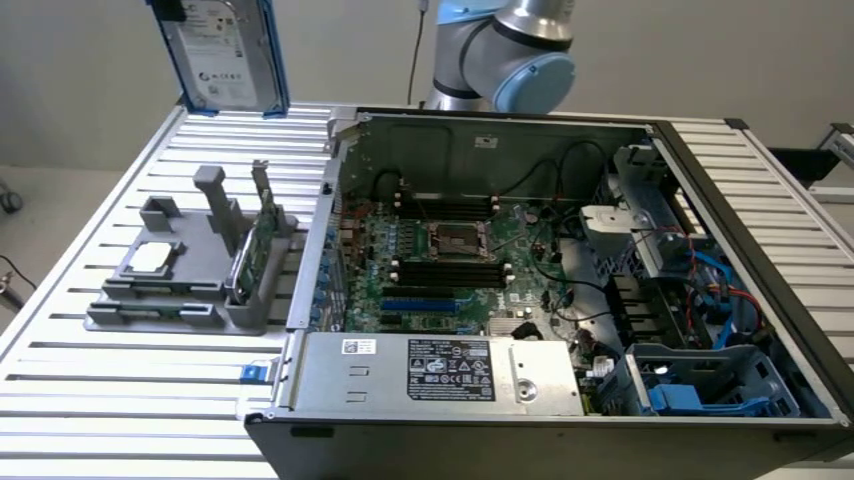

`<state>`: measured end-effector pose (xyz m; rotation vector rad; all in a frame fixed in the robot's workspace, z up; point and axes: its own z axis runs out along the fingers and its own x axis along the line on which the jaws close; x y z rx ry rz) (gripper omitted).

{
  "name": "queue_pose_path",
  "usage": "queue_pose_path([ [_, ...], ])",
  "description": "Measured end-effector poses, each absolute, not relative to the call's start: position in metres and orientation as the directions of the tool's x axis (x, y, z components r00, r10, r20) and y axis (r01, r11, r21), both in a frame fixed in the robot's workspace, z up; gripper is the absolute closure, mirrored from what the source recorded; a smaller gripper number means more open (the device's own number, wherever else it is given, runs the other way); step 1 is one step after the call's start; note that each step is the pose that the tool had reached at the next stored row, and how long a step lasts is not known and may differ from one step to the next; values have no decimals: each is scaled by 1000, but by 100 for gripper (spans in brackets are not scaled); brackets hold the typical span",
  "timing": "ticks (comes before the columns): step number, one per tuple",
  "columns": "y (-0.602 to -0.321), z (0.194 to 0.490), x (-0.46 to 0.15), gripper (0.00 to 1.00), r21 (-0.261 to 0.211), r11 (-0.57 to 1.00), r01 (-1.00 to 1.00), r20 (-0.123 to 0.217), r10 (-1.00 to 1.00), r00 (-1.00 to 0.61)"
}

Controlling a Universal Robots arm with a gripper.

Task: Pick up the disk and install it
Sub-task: 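Pick up the disk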

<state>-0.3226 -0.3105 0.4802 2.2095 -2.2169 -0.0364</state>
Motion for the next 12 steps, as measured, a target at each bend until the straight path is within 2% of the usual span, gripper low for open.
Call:
queue_pose_path([
  [12,-324,498,-268,67,25,3,-1000,-16,-1000,-3],
])
